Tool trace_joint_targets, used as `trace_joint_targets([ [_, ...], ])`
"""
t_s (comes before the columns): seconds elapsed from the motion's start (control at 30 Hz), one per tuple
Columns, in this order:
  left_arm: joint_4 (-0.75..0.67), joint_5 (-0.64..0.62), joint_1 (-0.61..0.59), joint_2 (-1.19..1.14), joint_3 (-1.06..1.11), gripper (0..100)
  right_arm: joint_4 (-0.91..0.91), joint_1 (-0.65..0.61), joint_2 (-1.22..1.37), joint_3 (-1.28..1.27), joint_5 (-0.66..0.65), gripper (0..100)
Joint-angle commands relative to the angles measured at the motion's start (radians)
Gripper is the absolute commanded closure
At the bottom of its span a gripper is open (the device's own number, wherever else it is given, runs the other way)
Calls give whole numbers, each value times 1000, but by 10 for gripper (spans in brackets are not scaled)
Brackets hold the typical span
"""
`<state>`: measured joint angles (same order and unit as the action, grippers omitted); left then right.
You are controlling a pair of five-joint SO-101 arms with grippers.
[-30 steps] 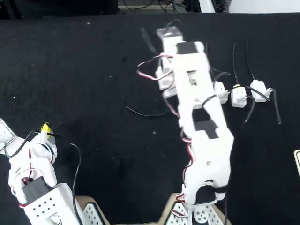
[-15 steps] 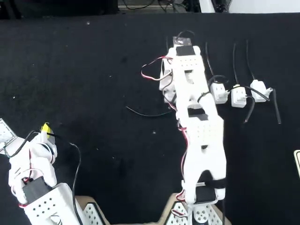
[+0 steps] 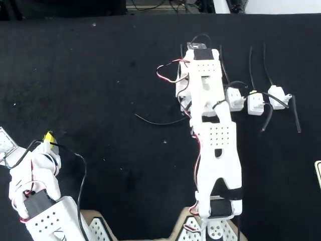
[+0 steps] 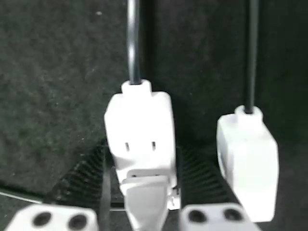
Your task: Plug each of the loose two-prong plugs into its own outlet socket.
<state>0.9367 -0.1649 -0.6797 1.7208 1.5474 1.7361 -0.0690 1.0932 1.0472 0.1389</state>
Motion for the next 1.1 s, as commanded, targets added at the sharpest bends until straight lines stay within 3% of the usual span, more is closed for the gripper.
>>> trace_joint_targets([
  [0.0, -15, -12, 2, 9, -42, 744, 29, -17, -65, -4, -14, 766],
  [0.1, -17, -12, 7, 9, -42, 744, 31, -28, -140, -54, -18, 712],
  [0.47, -17, -12, 13, 9, -39, 744, 28, -130, -697, -286, -25, 747],
  [0.63, -17, -12, 13, 9, -38, 744, 28, -126, -975, -295, -115, 749],
  [0.73, -17, -12, 15, 9, -36, 744, 26, -124, -1129, -375, -153, 810],
  [0.83, -12, -12, 15, 9, -36, 747, 25, -124, -1287, -483, -175, 949],
  [0.87, -12, -11, 15, 9, -36, 763, 25, -124, -1339, -521, -181, 992],
  [1.07, -15, -5, 15, 9, -39, 970, -12, -94, -1590, -857, -203, 959],
])
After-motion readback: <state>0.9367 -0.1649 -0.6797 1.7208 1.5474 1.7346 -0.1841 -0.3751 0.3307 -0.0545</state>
